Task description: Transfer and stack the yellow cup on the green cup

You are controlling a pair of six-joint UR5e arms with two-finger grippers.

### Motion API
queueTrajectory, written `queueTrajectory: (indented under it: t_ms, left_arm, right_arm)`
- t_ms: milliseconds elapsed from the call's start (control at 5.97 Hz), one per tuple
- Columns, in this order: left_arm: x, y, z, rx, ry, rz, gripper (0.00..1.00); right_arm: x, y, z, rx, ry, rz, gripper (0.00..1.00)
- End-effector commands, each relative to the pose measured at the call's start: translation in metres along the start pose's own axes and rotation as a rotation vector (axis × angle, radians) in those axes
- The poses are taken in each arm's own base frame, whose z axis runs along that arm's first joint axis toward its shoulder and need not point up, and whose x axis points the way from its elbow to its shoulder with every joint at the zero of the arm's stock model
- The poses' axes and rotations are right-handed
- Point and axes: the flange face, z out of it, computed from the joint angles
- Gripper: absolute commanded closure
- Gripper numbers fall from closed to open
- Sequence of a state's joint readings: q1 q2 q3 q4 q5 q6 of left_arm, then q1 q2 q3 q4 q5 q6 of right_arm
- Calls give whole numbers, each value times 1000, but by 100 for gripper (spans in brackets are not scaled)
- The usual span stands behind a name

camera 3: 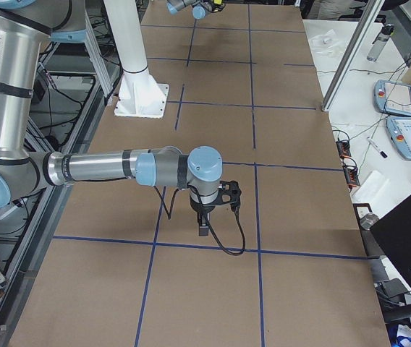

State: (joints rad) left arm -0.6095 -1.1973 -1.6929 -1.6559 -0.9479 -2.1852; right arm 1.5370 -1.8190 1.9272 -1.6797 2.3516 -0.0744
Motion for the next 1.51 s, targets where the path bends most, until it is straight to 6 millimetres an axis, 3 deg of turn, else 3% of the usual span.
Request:
queueTrajectory:
  t_ms: [0, 335, 671, 1006, 1341]
  left_arm:
    - [60, -45, 12, -51, 136, 87, 46]
    - [177, -101, -5, -25, 300, 185, 46]
    - [237, -135, -54, -110, 551, 227, 50]
    - [333, -186, -156, -131, 813, 175, 55]
    - [395, -209, -255, -83, 994, 255, 60]
  right_arm:
    - [0, -1, 0, 1, 0, 0, 0]
    - [0, -1, 0, 1, -1, 2, 0]
    - [-2, -5, -3, 6, -1, -2, 0]
    - [-4, -7, -4, 11, -2, -6, 0]
    - [-7, -13, -8, 19, 0, -13, 0]
